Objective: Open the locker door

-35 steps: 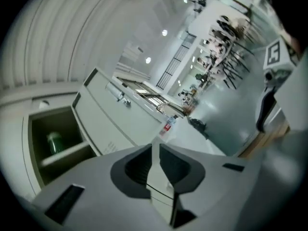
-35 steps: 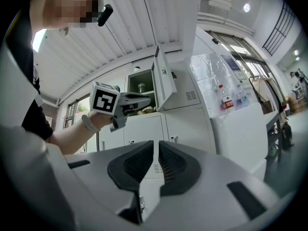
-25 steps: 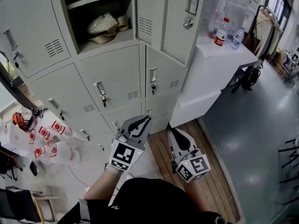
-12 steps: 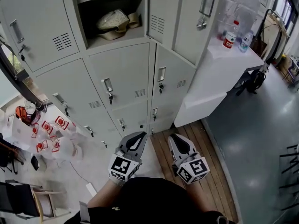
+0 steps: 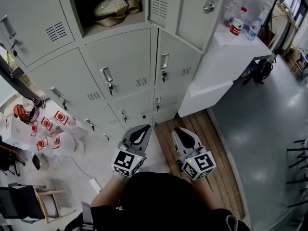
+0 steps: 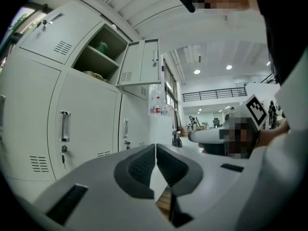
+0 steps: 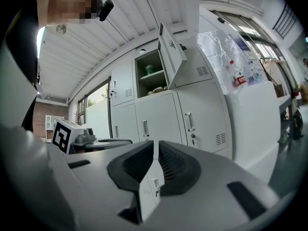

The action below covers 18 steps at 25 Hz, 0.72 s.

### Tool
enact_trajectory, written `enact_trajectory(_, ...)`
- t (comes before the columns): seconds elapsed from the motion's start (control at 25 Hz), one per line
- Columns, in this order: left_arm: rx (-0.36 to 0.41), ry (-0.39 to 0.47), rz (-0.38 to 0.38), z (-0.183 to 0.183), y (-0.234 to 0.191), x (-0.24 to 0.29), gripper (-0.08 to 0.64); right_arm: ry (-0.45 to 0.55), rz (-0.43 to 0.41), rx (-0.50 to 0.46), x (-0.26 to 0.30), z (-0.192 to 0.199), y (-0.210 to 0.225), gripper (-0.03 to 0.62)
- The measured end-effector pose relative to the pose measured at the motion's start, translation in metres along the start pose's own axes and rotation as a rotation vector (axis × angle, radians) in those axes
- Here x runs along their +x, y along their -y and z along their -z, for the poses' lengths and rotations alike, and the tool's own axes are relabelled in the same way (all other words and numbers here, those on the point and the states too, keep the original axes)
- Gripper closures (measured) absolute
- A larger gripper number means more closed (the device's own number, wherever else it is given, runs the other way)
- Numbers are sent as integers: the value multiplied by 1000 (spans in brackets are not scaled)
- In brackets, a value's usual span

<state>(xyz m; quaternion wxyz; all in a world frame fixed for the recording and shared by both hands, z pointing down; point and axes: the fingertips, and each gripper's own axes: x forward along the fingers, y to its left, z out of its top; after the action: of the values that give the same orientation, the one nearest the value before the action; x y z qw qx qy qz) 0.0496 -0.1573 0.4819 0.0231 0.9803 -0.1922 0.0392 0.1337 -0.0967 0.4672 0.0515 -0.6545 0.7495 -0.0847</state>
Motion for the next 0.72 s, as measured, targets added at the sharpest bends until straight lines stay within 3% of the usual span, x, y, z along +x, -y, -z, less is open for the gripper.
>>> enact_trajectory(0.72,4,-22,48,9,1,14,532,-27,3,9,3,9,0,543)
